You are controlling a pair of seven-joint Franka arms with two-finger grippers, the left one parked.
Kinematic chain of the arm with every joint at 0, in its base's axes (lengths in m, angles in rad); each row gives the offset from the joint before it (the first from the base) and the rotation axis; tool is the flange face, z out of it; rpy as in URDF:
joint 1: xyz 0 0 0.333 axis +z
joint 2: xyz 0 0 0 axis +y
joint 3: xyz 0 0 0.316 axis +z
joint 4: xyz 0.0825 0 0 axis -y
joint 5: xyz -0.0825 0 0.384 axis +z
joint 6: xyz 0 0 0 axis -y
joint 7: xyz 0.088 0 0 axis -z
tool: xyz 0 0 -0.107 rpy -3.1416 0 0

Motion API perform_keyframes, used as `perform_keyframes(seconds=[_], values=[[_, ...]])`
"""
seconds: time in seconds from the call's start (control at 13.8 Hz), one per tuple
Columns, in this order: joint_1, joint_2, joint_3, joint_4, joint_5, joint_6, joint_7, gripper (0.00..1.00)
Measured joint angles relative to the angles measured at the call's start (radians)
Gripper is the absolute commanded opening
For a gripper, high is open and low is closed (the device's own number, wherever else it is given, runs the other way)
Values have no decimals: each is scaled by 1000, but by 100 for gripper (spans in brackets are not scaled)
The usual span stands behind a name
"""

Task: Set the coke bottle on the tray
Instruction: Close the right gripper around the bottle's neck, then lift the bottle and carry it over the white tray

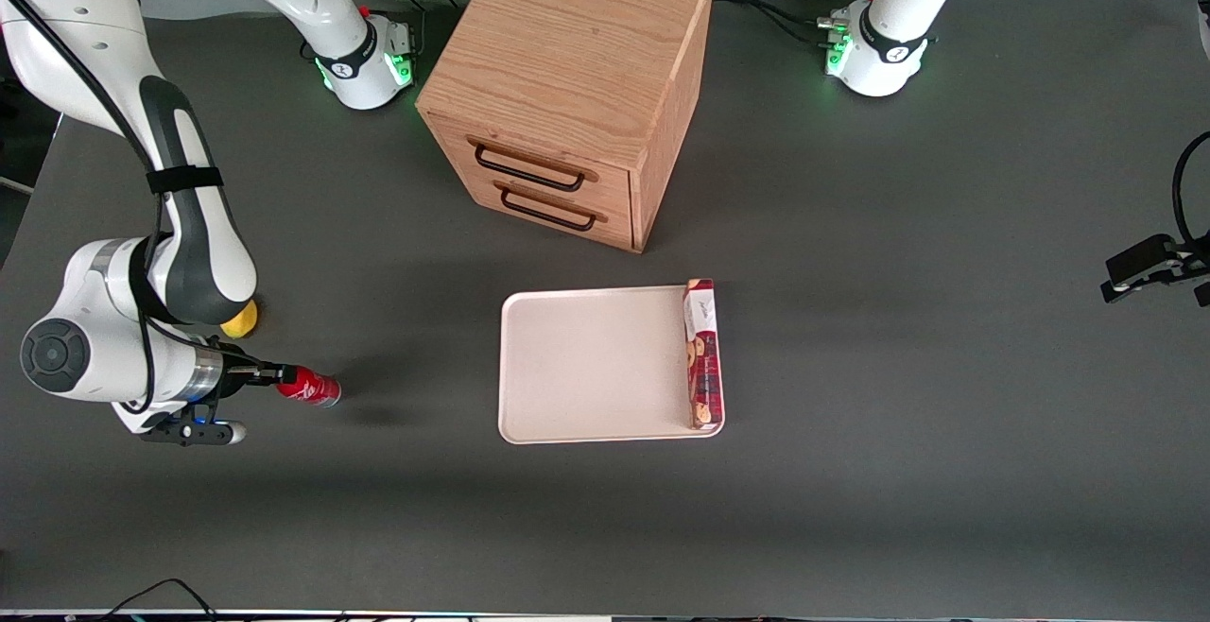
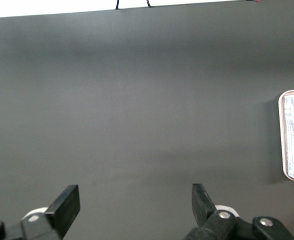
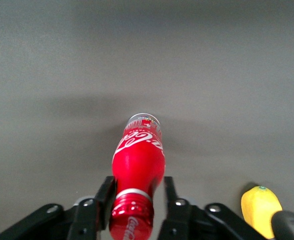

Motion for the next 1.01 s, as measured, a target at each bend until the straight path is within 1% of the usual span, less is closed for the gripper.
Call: perform_keyframes(seconds=[0.29,0.43,0.65,0.8,0.94,1.01], values=[[5,-5,0,3,-3,3,0,0],[10,-26,6,34,-8,-26,0,0],[17,-87,36,164,-10,-212,0,0],[17,-118,71,264,-10,-351,0,0],[18,-124,140,348,-9,-442,28,0],[21,-123,187,372,-10,-461,82,0]])
